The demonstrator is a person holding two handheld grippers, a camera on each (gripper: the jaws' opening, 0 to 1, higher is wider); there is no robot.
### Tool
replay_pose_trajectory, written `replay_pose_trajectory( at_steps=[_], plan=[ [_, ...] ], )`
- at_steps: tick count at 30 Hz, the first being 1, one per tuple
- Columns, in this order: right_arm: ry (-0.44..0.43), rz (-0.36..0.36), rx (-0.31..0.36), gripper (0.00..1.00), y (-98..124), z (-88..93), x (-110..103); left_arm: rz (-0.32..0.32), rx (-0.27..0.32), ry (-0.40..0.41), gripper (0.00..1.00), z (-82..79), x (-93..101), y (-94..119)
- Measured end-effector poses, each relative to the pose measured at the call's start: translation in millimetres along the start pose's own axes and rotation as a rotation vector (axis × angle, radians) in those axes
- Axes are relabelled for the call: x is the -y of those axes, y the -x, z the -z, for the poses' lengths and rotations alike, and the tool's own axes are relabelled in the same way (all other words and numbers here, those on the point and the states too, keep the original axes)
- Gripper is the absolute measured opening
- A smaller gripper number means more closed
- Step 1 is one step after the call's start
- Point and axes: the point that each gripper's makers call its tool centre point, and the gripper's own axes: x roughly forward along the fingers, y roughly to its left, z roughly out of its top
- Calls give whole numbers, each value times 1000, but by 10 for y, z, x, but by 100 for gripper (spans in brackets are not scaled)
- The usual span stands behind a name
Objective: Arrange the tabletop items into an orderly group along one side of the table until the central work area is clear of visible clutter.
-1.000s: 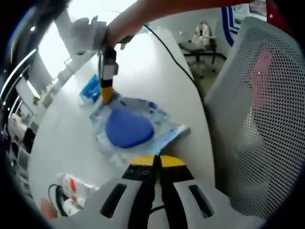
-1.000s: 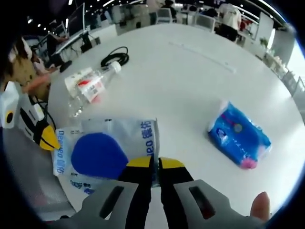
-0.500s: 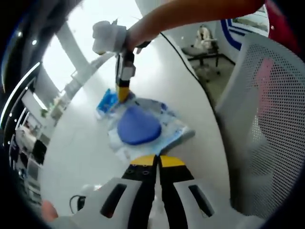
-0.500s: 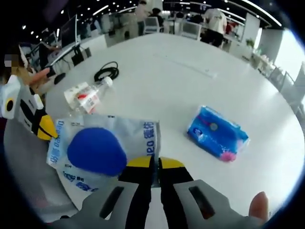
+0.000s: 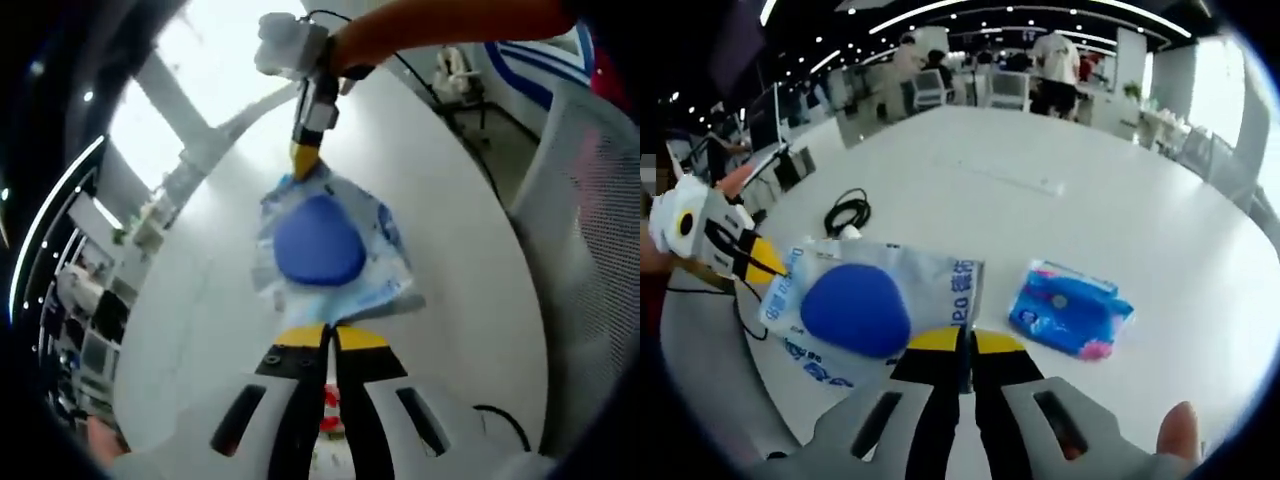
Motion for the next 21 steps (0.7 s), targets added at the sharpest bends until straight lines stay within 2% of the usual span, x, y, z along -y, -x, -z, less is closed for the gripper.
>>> replay_pose_trajectory(
  at_steps=[10, 15, 21],
  plan=[
    [-38, 29, 29, 4, -111, -210, 72, -35, -29, 17, 0, 192, -493, -131],
    [-41, 64, 31, 4, -226, -292, 113, -50, -48, 13, 0, 289, -806, -241],
    [-35, 81, 8, 4, -409, -305, 164, -39, -65, 26, 0, 462, -968, -379]
  ],
)
